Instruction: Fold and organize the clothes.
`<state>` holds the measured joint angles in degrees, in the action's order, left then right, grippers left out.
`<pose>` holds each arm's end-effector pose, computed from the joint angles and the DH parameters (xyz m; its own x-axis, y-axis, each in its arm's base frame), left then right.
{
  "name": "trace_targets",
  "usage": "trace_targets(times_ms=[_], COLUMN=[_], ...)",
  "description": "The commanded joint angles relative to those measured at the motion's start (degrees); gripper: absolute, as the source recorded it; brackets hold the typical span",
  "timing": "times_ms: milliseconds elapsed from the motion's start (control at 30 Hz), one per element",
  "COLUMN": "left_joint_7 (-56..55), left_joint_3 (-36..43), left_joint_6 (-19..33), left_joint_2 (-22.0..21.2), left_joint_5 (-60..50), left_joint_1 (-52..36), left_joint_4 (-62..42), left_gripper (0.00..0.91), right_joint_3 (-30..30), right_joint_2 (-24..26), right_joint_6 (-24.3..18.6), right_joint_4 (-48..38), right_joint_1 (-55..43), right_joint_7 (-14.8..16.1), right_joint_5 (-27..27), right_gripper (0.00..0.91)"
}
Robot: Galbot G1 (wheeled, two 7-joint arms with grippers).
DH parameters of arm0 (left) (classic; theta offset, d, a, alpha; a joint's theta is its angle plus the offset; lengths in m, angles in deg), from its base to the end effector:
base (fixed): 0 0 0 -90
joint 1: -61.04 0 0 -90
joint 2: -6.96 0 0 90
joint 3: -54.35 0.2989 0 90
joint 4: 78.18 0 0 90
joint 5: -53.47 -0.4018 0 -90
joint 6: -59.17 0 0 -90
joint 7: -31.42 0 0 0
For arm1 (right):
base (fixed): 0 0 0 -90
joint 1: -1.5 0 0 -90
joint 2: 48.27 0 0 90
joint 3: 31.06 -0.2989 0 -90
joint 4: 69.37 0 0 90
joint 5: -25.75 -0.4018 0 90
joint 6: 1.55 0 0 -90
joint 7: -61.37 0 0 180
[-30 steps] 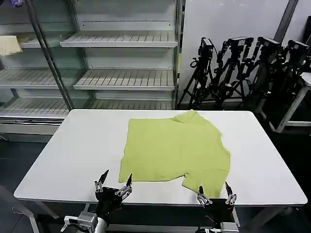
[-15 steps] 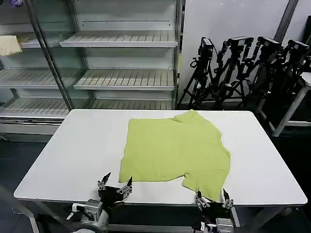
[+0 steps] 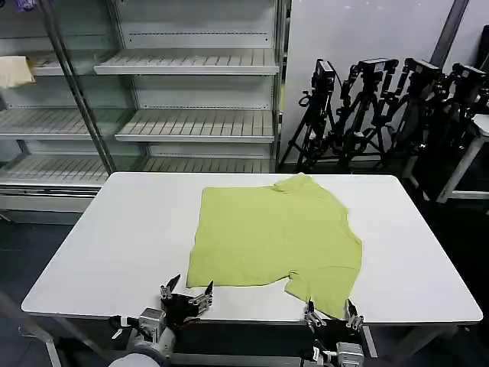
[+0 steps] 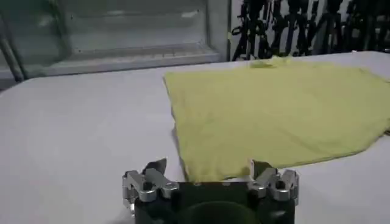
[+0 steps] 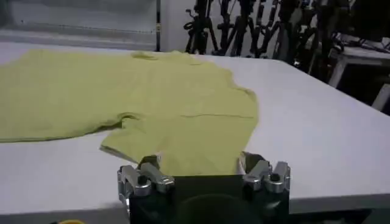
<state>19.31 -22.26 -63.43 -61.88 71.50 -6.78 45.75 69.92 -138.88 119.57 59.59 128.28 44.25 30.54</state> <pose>0.2635 -0.0451 -0.2127 -0.8779 0.1792 0.4441 0.2102 0.9774 0.0211 0.2183 0.0600 -0.2202 -0.8718 0.1529 0.4654 0.1186 0.9877 -0.1023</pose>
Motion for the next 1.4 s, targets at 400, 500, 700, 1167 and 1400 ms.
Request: trace_targets(times_ms=[400,500,700,1167,1400], left_joint_7=[-0.4,-0.4,-1.4,-1.7,-1.0], left_joint_3=[0.9,0.8,-0.9,-4.3,-4.5], left_joint_6=[-0.6,-0.6,-0.5,-0.4,0.0], left_joint_2=[0.2,0.1,-0.9,-2.0,-1.1], left_joint_5=[2.4,2.4,3.2,3.8,6.2], left_joint_1=[-0.9,-0.6,1.2,8.1,5.5], left_joint_4=[-1.3,-0.9,2.8,12.6,11.7], left_gripper=[0.03,0.03,0.03,0.03,0.03], right_joint_3=[-0.4,-0.3,-0.1,-0.7,-3.8], right_joint_2=[0.3,0.4,0.8,3.3,5.1], right_joint_6=[1.8,1.5,-0.3,-7.2,-8.7], right_joint_4=[-0.4,0.2,2.7,13.6,13.8], right_joint_1=[0.0,0.2,1.3,4.7,1.5], right_joint_7=[-1.5,-1.6,-1.1,1.0,2.2], right_joint_5=[-6.1,-6.1,-5.2,-5.4,-8.1], right_gripper=[0.0,0.0,0.0,0.0,0.0])
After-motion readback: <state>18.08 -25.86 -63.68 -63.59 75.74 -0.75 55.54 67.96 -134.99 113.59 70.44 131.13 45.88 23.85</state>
